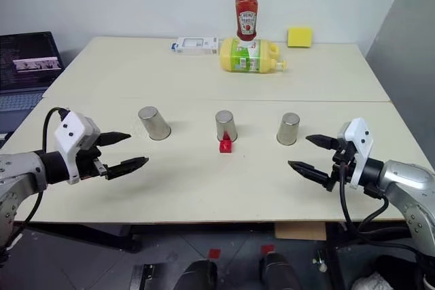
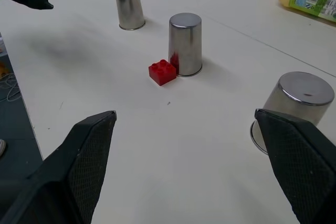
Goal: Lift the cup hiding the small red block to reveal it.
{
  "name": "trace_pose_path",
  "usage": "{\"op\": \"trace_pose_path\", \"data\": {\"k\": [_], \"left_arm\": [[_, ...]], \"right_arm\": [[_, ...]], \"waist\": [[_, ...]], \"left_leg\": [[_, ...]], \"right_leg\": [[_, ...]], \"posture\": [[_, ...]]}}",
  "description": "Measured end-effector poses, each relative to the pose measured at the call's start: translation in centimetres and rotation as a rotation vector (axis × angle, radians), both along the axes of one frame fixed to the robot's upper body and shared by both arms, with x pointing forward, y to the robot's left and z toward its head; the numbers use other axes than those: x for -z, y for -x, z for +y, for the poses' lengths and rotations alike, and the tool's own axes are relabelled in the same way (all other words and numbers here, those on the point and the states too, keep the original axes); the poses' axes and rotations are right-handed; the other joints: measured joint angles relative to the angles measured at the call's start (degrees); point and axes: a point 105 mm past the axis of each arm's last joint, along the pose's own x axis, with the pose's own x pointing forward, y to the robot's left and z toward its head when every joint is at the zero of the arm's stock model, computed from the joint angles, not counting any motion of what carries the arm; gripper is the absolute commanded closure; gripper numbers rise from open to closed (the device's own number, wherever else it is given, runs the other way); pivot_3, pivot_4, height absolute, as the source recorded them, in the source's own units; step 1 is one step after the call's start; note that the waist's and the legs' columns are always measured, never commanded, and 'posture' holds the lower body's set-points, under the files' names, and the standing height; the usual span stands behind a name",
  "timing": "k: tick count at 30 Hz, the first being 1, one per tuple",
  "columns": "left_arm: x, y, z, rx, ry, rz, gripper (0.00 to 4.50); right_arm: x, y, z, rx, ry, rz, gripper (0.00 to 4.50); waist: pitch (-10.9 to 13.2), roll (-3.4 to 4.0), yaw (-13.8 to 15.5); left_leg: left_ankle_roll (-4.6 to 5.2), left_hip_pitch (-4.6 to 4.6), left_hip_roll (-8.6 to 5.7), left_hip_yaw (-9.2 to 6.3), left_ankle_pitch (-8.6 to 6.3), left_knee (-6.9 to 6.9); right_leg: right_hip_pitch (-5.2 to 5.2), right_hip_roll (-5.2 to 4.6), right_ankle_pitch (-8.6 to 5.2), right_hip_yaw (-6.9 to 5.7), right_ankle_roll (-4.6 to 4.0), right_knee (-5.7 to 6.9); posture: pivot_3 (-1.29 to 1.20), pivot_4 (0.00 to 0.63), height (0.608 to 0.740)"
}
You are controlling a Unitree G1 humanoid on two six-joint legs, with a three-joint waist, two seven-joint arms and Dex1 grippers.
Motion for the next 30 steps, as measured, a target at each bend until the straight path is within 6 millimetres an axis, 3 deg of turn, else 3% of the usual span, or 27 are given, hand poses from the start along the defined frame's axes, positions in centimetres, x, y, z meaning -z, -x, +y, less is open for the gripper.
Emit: {"op": "trace_pose_path", "data": {"k": [14,20,30], "left_arm": [[-0.78,-0.04,0.25,-0.001,-0.002,-0.044,0.06],[0.10,0.51,0.20,0.004,-0.009,-0.013,0.06],[-0.22,0.22,0.30,-0.002,-0.015,-0.027,0.06]], "right_arm": [[-0.16,0.03,0.22,0.001,-0.007,0.005,0.00],[-0.43,-0.02,0.28,-0.008,-0.001,-0.015,0.00],[-0.54,-0.09,0.86,-0.047,0.013,-0.033,0.00]], "waist": [[0.0,0.00,0.0],[0.0,0.00,0.0],[0.0,0.00,0.0]], "left_leg": [[0.00,0.00,0.00,0.01,0.00,0.00],[0.00,0.00,0.01,0.01,0.00,-0.01],[0.00,0.00,0.00,0.01,0.00,-0.01]], "right_leg": [[0.00,0.00,0.00,0.01,0.00,-0.01],[0.00,0.00,0.00,0.00,0.00,-0.01],[0.00,0.00,0.00,0.01,0.00,-0.01]], "posture": [[0.00,0.150,0.740],[0.00,0.150,0.740],[0.00,0.150,0.740]]}}
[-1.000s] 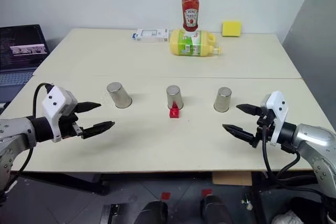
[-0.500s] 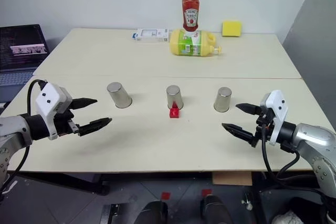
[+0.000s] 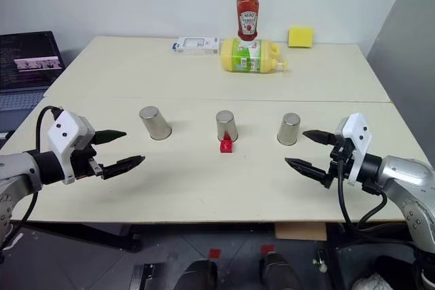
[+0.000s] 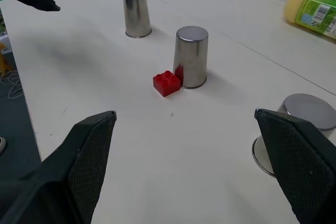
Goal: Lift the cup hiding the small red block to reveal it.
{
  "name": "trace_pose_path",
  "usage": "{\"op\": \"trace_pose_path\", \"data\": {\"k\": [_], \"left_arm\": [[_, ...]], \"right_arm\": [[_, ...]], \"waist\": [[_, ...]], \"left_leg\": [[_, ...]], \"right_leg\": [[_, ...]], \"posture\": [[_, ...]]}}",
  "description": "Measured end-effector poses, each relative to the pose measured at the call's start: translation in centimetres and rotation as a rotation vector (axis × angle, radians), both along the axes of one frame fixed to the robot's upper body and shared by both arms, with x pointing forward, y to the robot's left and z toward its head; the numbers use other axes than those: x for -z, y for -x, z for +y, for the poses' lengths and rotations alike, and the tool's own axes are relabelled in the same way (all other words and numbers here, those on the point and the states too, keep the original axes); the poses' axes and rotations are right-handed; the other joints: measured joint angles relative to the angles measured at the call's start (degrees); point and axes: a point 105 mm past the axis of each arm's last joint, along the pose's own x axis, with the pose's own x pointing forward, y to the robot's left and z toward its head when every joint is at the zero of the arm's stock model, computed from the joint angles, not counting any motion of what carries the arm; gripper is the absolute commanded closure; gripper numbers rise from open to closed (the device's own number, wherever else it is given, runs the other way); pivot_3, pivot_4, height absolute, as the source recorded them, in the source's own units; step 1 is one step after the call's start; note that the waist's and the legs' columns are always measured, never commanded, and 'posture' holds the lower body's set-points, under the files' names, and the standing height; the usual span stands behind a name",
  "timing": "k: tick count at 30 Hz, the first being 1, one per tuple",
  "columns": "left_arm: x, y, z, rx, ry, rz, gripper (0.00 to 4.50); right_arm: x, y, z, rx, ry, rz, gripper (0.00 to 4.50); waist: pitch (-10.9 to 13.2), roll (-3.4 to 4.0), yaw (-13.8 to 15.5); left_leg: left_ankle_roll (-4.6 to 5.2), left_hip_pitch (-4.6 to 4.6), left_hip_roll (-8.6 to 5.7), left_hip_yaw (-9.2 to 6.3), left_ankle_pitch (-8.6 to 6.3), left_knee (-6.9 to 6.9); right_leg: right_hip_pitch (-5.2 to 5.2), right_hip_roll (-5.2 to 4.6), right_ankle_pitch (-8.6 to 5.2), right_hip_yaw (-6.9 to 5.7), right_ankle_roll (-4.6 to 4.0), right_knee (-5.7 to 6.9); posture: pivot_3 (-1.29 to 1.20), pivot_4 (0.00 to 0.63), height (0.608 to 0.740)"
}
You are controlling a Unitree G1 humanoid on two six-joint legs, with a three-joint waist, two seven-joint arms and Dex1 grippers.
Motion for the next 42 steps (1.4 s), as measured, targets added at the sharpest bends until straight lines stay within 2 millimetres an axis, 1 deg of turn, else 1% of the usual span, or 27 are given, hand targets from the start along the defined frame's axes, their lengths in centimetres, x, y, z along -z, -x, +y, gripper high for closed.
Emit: {"op": "trace_pose_path", "data": {"k": [12,17,27,31,42], "left_arm": [[0.1,-0.1,-0.3,0.013,-0.003,0.003,0.06],[0.2,-0.2,-0.4,0.016,-0.003,0.008,0.06],[0.4,-0.1,-0.3,0.011,-0.002,0.016,0.06],[0.9,0.1,-0.2,0.008,-0.002,0.033,0.06],[0.9,0.2,-0.3,0.022,-0.003,0.035,0.06]], "right_arm": [[-0.1,0.0,0.1,0.005,0.009,-0.018,0.00],[0.2,0.1,-0.1,0.014,0.024,-0.021,0.00],[0.5,0.2,0.5,-0.025,0.023,-0.007,0.00],[0.6,0.0,0.3,-0.021,0.019,-0.012,0.00],[1.4,0.3,-0.1,-0.021,0.027,0.002,0.00]], "waist": [[0.0,0.00,0.0],[0.0,0.00,0.0],[0.0,0.00,0.0],[0.0,0.00,0.0],[0.0,0.00,0.0]], "left_leg": [[0.00,0.00,0.00,0.00,0.00,0.00],[0.00,0.00,0.00,0.01,0.00,0.00],[0.00,0.00,0.00,0.00,0.00,0.00],[0.00,0.00,0.00,0.00,0.00,0.00],[0.00,0.00,0.00,0.00,0.00,0.00]], "right_leg": [[0.00,0.00,0.00,0.00,0.00,0.00],[0.00,0.00,0.00,0.01,0.00,0.00],[0.00,0.00,0.00,0.00,0.00,0.00],[0.00,0.00,0.00,0.00,0.00,-0.01],[0.00,0.00,0.00,0.00,0.00,0.00]], "posture": [[0.00,0.150,0.740],[0.00,0.150,0.740],[0.00,0.150,0.740],[0.00,0.150,0.740],[0.00,0.150,0.740]]}}
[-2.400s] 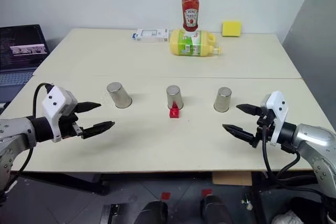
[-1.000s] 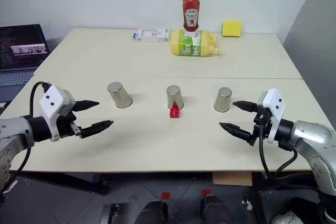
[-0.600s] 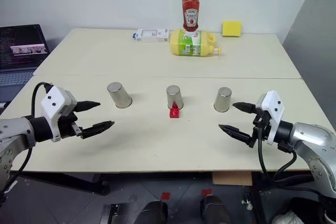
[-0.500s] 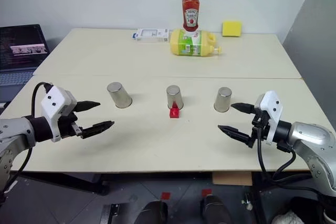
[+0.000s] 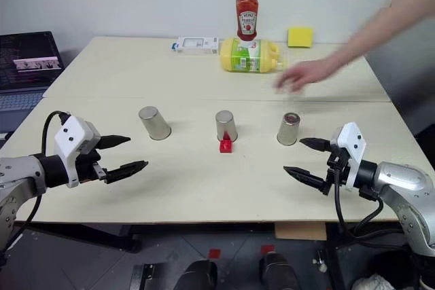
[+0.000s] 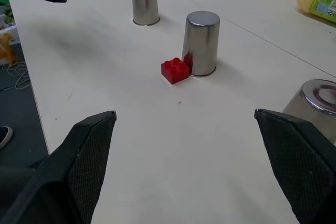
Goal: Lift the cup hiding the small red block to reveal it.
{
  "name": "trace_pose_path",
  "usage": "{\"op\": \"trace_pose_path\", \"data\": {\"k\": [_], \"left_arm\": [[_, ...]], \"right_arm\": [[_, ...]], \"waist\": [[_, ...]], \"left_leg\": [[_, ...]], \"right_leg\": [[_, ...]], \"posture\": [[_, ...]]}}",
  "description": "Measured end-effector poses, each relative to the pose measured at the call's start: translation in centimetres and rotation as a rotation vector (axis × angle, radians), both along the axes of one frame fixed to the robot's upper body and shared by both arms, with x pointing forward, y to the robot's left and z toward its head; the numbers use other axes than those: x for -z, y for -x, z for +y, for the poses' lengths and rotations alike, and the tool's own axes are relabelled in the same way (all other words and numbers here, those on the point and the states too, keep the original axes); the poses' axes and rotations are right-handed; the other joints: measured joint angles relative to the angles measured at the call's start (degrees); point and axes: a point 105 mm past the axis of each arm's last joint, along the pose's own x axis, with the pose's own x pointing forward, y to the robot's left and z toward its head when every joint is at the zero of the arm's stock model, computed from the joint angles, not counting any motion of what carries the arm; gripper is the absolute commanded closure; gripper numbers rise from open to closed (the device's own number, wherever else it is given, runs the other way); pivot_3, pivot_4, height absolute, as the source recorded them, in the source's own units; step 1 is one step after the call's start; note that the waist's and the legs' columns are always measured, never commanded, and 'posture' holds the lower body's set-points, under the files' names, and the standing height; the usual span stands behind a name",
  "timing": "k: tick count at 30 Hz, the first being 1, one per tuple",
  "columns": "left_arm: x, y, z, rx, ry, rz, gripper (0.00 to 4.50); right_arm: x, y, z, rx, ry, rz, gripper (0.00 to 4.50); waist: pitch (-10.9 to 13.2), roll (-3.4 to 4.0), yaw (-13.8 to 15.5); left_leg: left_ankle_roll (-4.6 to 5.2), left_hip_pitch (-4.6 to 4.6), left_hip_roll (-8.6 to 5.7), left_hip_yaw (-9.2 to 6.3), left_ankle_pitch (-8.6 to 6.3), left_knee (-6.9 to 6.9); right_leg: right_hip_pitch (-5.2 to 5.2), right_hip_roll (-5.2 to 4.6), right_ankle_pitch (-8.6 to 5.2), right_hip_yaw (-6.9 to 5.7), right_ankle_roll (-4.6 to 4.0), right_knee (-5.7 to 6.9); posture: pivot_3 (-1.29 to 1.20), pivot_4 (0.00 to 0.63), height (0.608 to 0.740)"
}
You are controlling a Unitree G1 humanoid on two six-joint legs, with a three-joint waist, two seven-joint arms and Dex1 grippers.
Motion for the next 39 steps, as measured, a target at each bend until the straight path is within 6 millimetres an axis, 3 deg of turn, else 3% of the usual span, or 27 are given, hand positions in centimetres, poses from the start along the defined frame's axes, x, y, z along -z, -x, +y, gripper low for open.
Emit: {"op": "trace_pose_path", "data": {"k": [28,39], "left_arm": [[-0.3,-0.5,0.7,-0.015,-0.024,-0.020,0.06],[-0.8,-0.6,-1.2,0.066,0.033,-0.002,0.06]], "right_arm": [[-0.2,-0.2,0.5,0.009,0.018,-0.031,0.00],[0.2,-1.8,1.2,0.124,0.005,0.030,0.00]], "waist": [[0.0,0.00,0.0],[0.0,0.00,0.0]], "left_leg": [[0.00,0.00,0.00,0.00,0.00,0.00],[0.00,-0.01,-0.01,0.00,0.00,0.01]], "right_leg": [[0.00,0.00,0.00,0.00,0.00,0.00],[-0.01,0.00,0.00,0.01,0.00,0.01]], "posture": [[0.00,0.150,0.740],[0.00,0.150,0.740]]}}
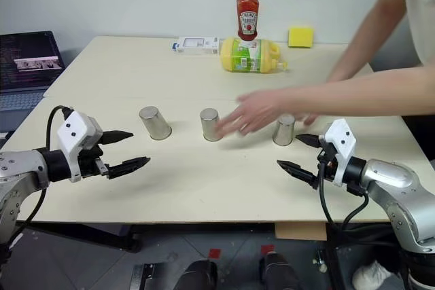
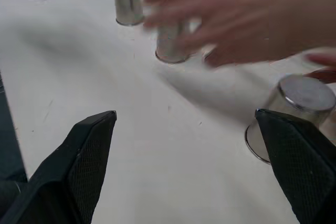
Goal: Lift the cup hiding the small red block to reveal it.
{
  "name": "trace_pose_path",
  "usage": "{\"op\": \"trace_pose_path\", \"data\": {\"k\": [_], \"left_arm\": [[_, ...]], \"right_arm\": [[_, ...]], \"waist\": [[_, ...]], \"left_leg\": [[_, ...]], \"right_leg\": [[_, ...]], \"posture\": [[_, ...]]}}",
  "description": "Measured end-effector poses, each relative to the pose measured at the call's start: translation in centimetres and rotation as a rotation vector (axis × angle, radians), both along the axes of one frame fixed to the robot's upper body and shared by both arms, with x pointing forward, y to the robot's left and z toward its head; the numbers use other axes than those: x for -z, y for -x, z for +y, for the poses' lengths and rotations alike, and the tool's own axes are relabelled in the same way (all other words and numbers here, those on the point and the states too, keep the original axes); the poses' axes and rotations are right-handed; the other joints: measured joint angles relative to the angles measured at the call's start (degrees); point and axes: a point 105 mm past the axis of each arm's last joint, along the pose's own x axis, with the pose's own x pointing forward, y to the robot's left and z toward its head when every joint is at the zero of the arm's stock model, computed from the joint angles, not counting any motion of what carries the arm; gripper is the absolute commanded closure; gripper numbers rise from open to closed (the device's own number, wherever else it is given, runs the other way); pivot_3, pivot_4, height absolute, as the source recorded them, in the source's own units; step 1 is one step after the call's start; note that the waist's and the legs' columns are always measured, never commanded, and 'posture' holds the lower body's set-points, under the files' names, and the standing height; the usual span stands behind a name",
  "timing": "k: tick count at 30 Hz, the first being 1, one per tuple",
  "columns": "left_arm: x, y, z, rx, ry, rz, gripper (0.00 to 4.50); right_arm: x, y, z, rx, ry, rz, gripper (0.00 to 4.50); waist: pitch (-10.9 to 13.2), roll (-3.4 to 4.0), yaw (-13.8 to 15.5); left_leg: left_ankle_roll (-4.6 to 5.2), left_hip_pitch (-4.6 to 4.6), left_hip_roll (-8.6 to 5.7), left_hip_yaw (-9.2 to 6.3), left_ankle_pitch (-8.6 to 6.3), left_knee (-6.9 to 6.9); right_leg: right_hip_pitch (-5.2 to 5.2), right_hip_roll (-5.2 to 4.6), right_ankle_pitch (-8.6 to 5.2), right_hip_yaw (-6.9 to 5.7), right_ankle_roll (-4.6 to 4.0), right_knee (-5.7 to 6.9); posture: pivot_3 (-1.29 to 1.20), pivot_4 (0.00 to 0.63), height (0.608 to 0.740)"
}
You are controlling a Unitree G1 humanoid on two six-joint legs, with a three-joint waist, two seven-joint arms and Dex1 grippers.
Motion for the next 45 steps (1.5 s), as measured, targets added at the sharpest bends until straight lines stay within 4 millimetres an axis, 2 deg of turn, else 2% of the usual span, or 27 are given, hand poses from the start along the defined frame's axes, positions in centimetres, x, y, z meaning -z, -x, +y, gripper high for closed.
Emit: {"op": "trace_pose_path", "data": {"k": [5,13,17,21,28,32,36,37,40,41,45], "left_arm": [[-0.5,0.6,-1.7,0.101,0.057,0.050,0.06],[-0.9,1.3,-5.1,0.276,0.010,0.052,0.06],[-1.0,1.3,-5.6,0.301,0.004,0.053,0.06],[-1.0,1.3,-5.6,0.305,-0.001,0.043,0.06],[-1.0,1.2,-5.7,0.308,-0.003,0.039,0.06],[-0.6,1.2,-5.9,0.317,-0.004,0.050,0.06],[-0.7,1.1,-5.9,0.318,-0.008,0.040,0.00],[-0.7,1.1,-6.0,0.319,-0.009,0.037,0.00],[-0.9,1.0,-6.1,0.323,-0.001,0.029,0.00],[-1.0,1.0,-6.4,0.332,0.020,0.026,0.00],[-1.2,0.9,-6.9,0.340,0.065,0.028,0.00]], "right_arm": [[0.0,-1.4,0.0,0.089,-0.044,0.008,0.00],[1.4,-6.2,0.5,0.277,-0.032,0.056,0.00],[1.9,-8.4,-0.2,0.377,-0.010,0.083,0.00],[2.9,-9.1,-0.3,0.404,-0.021,0.128,0.00],[2.2,-10.2,0.9,0.372,-0.062,0.132,0.00],[2.7,-11.0,0.7,0.397,-0.048,0.135,0.00],[3.6,-11.7,0.6,0.422,-0.044,0.145,0.70],[3.5,-11.8,0.8,0.420,-0.049,0.144,1.07],[3.0,-12.0,1.2,0.409,-0.063,0.127,1.75],[2.9,-12.0,1.3,0.405,-0.070,0.122,1.89],[2.1,-11.9,1.9,0.385,-0.087,0.099,1.89]], "waist": [[0.0,0.00,0.0],[0.0,0.01,-0.1],[0.0,0.01,-0.1],[0.0,0.01,-0.1],[0.0,0.02,-0.2],[0.0,0.02,-0.2],[0.0,0.02,-0.2],[0.0,0.02,-0.2],[0.0,0.02,-0.2],[0.0,0.02,-0.2],[0.0,0.02,-0.2]], "left_leg": [[0.00,0.00,0.01,-0.01,0.00,-0.01],[0.00,0.00,0.00,0.04,0.00,-0.01],[0.00,-0.06,0.00,0.04,0.00,-0.04],[0.00,-0.24,0.00,0.04,0.00,-0.02],[0.00,-0.24,0.02,0.03,0.00,-0.02],[0.00,-0.26,0.01,0.03,0.00,-0.02],[0.00,-0.27,0.01,0.03,0.00,-0.02],[0.00,-0.27,0.01,0.04,0.00,-0.02],[0.00,-0.28,0.01,0.03,0.00,-0.02],[0.00,-0.28,0.01,0.03,0.00,-0.02],[0.00,-0.36,0.01,0.02,0.00,-0.02]], "right_leg": [[-0.01,0.03,0.00,-0.02,0.00,0.00],[-0.04,0.05,0.00,0.04,-0.01,0.02],[-0.11,0.07,0.00,0.05,-0.02,0.02],[-0.24,0.06,0.01,0.05,-0.02,0.01],[-0.29,0.10,0.01,0.03,-0.02,0.06],[-0.29,0.09,0.01,0.04,-0.02,0.05],[-0.32,0.09,0.02,0.04,-0.03,0.05],[-0.32,0.09,0.02,0.05,-0.03,0.06],[-0.32,0.09,0.02,0.04,-0.03,0.06],[-0.32,0.09,0.02,0.04,-0.03,0.06],[-0.40,0.09,0.02,0.04,-0.03,0.07]], "posture": [[0.00,0.150,0.740],[0.00,0.150,0.740],[0.00,0.150,0.740],[0.00,0.150,0.740],[0.00,0.150,0.740],[0.00,0.150,0.740],[0.00,0.150,0.740],[0.00,0.150,0.740],[0.00,0.150,0.740],[0.00,0.150,0.740],[0.00,0.150,0.740]]}}
